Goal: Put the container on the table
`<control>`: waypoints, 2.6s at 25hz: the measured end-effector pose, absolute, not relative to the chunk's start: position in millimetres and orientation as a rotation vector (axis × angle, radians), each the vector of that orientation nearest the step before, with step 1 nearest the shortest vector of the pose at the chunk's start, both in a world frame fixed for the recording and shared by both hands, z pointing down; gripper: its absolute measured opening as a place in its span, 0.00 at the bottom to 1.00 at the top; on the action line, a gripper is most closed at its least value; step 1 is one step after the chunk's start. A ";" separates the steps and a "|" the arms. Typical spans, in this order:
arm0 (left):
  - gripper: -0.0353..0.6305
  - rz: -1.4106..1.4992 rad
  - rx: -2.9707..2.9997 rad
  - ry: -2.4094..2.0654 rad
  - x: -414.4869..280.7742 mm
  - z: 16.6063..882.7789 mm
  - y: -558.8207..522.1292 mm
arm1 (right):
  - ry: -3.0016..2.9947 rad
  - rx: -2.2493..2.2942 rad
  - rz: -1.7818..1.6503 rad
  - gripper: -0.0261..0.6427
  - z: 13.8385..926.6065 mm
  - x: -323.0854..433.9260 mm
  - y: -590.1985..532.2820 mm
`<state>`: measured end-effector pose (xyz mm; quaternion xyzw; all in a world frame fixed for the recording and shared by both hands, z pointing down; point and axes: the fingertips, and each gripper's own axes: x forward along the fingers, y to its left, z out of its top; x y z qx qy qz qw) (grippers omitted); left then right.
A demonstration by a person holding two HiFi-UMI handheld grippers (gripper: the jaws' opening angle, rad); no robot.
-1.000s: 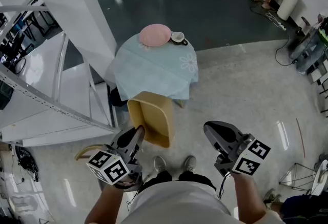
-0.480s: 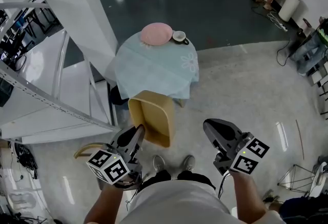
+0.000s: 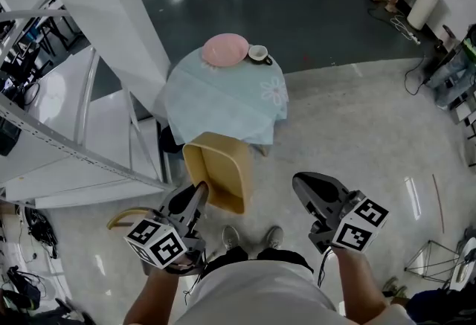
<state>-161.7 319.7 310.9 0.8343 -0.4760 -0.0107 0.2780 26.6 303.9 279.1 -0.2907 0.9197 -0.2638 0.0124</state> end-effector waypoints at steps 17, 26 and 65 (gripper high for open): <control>0.10 -0.039 2.231 -1.386 -82.3 303.5 316.1 | 2.863 -0.883 -0.822 0.08 289.9 127.4 298.1; 0.10 -0.034 2.219 -1.404 -62.7 304.5 309.4 | 2.856 -0.865 -0.836 0.08 295.1 149.5 289.5; 0.10 -0.041 2.152 -1.314 -165.7 348.9 96.0 | 2.898 -0.925 -0.957 0.08 326.7 35.3 86.8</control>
